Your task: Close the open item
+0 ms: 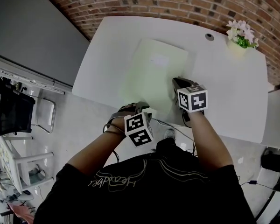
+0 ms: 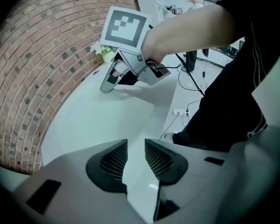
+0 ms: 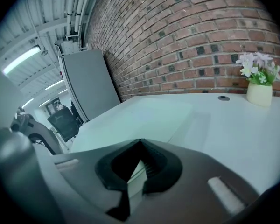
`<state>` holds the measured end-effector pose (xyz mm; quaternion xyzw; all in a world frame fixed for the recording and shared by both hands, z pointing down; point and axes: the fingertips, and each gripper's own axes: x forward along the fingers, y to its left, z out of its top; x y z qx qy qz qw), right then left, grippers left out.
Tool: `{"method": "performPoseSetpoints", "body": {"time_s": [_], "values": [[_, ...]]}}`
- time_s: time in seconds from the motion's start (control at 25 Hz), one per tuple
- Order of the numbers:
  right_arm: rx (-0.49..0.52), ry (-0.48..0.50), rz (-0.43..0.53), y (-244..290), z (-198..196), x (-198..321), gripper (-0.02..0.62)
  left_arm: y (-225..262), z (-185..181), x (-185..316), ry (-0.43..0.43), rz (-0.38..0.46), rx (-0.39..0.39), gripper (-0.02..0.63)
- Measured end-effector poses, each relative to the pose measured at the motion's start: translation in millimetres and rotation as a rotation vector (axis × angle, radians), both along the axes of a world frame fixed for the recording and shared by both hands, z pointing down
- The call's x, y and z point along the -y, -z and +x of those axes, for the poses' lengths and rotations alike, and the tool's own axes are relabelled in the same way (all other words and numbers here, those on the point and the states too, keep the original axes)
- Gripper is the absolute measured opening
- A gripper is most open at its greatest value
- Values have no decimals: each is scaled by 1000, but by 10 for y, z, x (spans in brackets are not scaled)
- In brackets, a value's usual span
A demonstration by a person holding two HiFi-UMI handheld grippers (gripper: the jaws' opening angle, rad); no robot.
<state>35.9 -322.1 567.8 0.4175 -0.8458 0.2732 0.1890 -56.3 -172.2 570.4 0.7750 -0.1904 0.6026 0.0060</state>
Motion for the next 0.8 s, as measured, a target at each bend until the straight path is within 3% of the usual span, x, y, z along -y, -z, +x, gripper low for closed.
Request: {"method": "performPoseSetpoints", "body": {"time_s": [0.36,0.6,0.8], "values": [[101,-150,5,176,336,-186,5,148,-275,-287,147,-16,-135,94],[90,-184,128,606,550,-606,5,332,-446,-474,294,-15,-303,94],[84,-94,232,1000,515,-1258,5,616,-392,-746,319,-60,-529,92]]}}
